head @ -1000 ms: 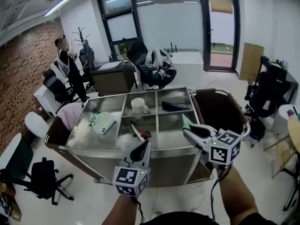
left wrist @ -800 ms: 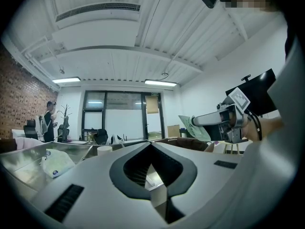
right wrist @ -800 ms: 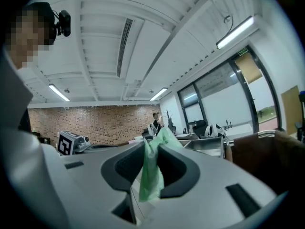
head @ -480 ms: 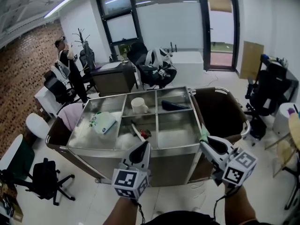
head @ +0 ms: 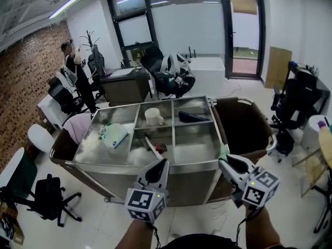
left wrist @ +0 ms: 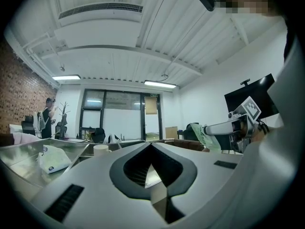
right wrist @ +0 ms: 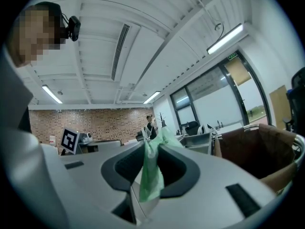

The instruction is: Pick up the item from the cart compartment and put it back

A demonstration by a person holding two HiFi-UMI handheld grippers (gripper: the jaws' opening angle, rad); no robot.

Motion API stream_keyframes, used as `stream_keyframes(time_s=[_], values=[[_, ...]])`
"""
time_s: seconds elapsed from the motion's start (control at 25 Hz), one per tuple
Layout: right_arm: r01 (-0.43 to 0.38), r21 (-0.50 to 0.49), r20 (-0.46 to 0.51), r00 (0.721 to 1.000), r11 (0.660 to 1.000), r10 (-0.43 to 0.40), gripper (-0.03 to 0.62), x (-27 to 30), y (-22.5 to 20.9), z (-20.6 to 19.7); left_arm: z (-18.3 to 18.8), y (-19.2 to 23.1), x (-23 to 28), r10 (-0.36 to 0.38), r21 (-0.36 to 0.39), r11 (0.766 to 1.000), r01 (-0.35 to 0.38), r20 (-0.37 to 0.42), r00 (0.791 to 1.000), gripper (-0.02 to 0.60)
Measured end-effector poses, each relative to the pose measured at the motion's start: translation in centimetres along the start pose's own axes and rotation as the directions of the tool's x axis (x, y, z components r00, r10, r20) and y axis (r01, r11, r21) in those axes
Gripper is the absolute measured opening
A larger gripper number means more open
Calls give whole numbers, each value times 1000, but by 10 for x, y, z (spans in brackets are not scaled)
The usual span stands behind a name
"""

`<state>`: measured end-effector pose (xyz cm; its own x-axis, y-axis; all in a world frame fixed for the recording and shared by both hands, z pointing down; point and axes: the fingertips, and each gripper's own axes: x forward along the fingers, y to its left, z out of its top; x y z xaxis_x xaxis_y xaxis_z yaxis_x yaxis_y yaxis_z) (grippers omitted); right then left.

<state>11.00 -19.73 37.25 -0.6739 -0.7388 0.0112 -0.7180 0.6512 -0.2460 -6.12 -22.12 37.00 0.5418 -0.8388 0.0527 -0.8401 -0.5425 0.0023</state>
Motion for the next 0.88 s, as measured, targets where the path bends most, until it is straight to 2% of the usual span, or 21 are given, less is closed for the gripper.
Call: stream_keyframes(time_s=[0.2,0.32,0.44,0.88], values=[[-9,6,1,1000,1000,9,109,2,3,-1,-7,0,1,-3,13,1000,3,-27,1000,0],[-10,5,-6,1000,1000,10,109,3,2,-2,-2,7,0,27,-10,1000,-27,7,1000,0],[-9,4,-9,1000,1000,9,109,4,2,-3,2,11,-1,47,-1,999,-47,27,999,0],[-8,-4,-17,1000,1000,8,109,4,0,-1,10,11,2,45,14,999,-46,46,998,0]])
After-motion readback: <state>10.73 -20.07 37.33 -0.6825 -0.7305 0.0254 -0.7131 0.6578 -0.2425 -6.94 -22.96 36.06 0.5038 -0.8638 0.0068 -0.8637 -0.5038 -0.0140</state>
